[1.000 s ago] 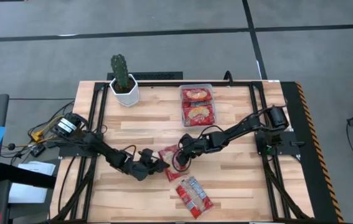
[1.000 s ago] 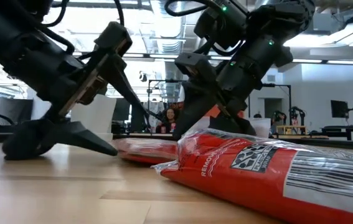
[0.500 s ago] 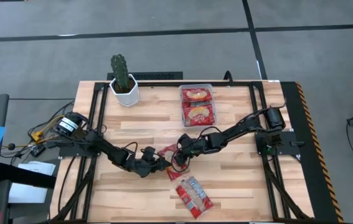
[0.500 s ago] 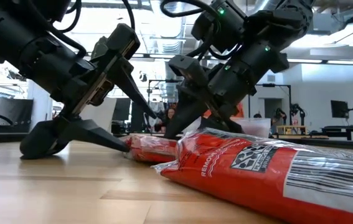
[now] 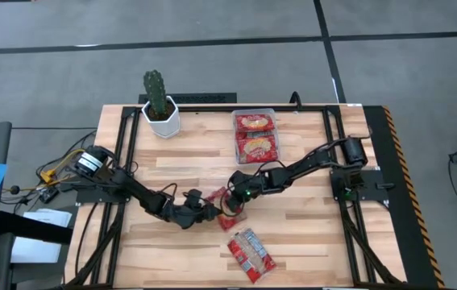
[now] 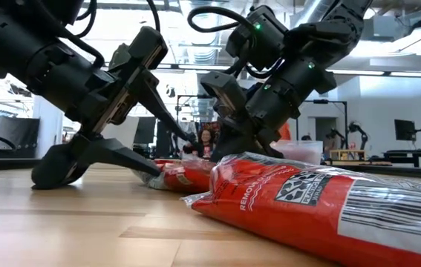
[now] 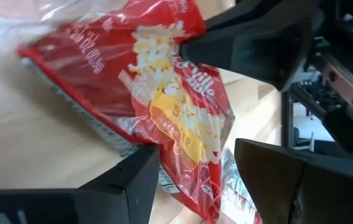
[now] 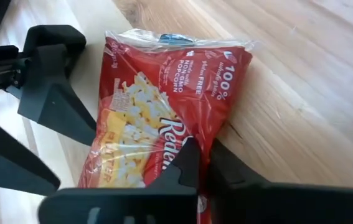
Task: Sort popcorn bags into baskets
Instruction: Put the popcorn bag into the transparent bin
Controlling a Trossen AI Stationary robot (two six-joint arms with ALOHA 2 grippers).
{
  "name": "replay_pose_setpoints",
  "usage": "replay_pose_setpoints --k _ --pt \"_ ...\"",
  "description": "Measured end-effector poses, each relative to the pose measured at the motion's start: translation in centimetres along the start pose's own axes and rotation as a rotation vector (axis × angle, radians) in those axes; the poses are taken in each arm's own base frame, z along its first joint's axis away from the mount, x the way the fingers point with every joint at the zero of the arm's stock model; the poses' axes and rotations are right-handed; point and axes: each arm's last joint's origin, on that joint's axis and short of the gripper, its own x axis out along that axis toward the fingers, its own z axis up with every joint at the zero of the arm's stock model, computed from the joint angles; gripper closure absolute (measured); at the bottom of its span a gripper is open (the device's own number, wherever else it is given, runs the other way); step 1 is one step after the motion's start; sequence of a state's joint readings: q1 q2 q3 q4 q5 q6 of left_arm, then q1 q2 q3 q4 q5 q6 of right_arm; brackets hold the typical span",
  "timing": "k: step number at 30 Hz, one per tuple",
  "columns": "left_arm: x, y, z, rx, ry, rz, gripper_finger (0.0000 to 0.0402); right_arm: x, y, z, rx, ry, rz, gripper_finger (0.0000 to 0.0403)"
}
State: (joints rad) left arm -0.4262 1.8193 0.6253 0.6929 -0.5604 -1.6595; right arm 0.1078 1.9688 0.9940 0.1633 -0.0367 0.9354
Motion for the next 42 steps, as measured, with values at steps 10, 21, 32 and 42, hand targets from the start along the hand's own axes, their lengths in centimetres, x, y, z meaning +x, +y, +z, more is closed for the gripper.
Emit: replay_pose_setpoints --k 10,21,32,42 --pt "0.1 -1.3 0.2 -0.004 -0.022 -0.124 0.0216 -2.2 0.0 1.6 -0.092 -0.013 -0.017 0.0395" --pt "0.6 -4.4 2.6 -0.031 0.031 -0.41 0.0216 -5.9 0.0 4.1 -0.138 -0.065 -0.031 0.0396" --pt "-0.3 -8.1 6.7 -0.067 0.139 -0.832 0.0217 -15.8 -1.9 9.3 -0.222 -0.247 -0.076 0.0396" --pt "-0.3 -9.0 9.3 -0.017 0.157 -0.891 0.0217 -20.8 -7.4 11.4 -0.647 -0.143 -0.243 0.0396"
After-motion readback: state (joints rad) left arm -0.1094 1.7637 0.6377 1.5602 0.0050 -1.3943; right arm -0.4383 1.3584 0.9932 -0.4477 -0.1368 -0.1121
